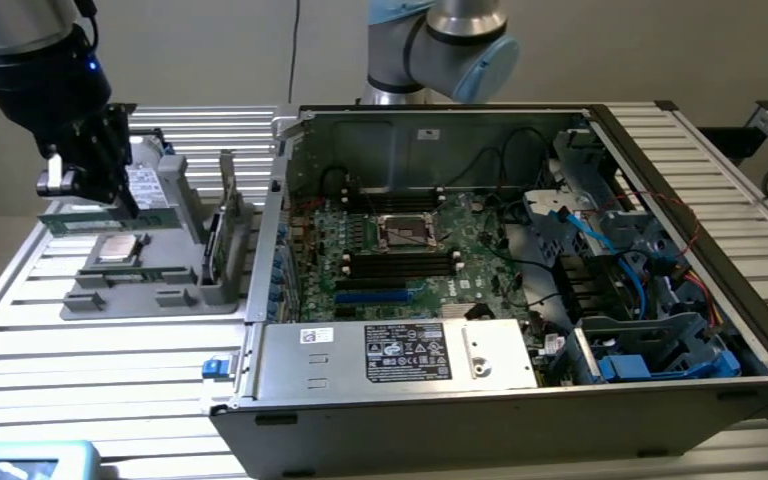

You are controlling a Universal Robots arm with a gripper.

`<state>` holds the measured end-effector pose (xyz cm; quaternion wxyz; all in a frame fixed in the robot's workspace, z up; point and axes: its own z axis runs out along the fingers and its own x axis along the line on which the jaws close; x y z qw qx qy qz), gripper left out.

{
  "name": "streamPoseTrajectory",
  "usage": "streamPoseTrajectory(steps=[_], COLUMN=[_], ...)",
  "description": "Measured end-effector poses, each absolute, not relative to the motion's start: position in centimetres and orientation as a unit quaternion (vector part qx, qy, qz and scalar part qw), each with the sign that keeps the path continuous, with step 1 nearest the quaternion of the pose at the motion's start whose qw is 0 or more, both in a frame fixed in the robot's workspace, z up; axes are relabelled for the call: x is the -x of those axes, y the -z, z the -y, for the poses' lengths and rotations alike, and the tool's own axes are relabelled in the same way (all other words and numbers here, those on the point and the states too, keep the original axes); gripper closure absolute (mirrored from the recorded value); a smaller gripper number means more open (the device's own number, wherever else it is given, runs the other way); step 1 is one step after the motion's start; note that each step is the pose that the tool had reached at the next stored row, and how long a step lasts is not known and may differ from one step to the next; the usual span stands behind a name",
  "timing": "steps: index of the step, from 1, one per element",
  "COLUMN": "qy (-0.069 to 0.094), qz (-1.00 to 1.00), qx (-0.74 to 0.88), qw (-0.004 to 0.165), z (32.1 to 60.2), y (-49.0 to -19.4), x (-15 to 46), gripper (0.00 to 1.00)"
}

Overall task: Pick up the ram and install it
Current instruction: 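Pick up the ram and move it above insertion slot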

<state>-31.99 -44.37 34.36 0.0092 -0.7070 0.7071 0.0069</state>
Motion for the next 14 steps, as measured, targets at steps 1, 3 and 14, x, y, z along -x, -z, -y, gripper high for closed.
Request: streamPoseTrajectory(steps=[1, 3, 14], qy=[-0.007, -0.008, -0.009], qz=[-0.707, -0.707, -0.707], qx=[0.707, 0.707, 0.707], qw=[0.009, 0.010, 0.009], z=[44.4, 44.5, 44.7], y=[-34.8, -35.6, -39.2], x=[31.7, 31.0, 26.6], gripper=[0.88, 0.88, 0.88])
